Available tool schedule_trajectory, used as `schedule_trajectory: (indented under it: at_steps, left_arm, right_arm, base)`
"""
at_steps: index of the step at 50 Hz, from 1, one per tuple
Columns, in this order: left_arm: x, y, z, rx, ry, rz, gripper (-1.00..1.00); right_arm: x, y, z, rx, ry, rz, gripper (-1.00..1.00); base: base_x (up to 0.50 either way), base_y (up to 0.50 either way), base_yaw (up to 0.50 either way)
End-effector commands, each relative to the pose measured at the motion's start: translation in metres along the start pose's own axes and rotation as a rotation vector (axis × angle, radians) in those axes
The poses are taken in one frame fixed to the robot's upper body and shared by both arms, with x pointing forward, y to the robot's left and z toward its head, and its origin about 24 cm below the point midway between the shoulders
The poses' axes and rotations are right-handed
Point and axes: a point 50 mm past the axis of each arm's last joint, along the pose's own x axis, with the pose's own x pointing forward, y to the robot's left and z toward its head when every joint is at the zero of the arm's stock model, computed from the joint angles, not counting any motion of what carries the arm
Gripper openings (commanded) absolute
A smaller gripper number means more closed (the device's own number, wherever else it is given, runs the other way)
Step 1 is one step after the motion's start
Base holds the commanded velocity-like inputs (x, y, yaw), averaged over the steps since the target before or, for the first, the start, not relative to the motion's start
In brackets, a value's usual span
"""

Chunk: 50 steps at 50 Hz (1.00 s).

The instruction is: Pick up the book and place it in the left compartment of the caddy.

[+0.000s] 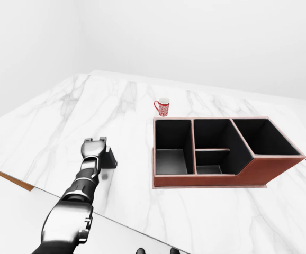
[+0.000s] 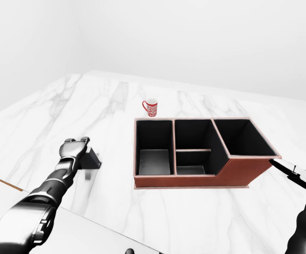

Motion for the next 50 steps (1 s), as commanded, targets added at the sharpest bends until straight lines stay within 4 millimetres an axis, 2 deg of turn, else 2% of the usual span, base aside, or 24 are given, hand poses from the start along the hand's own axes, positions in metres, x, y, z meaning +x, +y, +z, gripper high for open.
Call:
schedule_trajectory:
  at_steps: [1, 18, 29, 40, 43, 50]
  left_arm:
    - [-0.006, -0.016, 0.007, 0.046, -0.030, -0.076, -1.00]
    - [-0.011, -0.029, 0.006, 0.043, -0.025, -0.097, -1.00]
    - [-0.012, -0.030, 0.004, 0.021, -0.013, -0.070, -1.00]
    - [-0.006, 0.004, -0.001, -0.048, 0.002, 0.221, -1.00]
    - [-0.009, 0.015, 0.001, -0.055, -0.025, 0.314, -1.00]
    - [-0.020, 0.026, 0.004, -0.038, -0.065, 0.404, -1.00]
  right_arm:
    - [0.000, 0.000, -0.001, 0.000, 0.002, 0.000, 1.00]
    - [0.000, -0.001, -0.002, -0.003, 0.009, -0.002, 1.00]
    - [0.000, -0.001, -0.004, -0.003, 0.015, -0.003, 1.00]
    - [0.000, -0.001, -0.001, -0.004, 0.005, -0.002, 1.00]
    - [0.000, -0.001, 0.001, -0.005, -0.002, -0.002, 1.00]
    - [0.000, 0.000, 0.001, -0.006, -0.005, 0.000, 1.00]
  base:
    - [0.00, 0.00, 0.00]
    - [0.00, 0.00, 0.00]
    - [0.00, 0.00, 0.00]
    - [0.00, 0.00, 0.00]
    - [0.00, 0.00, 0.00]
    - [0.00, 0.00, 0.00]
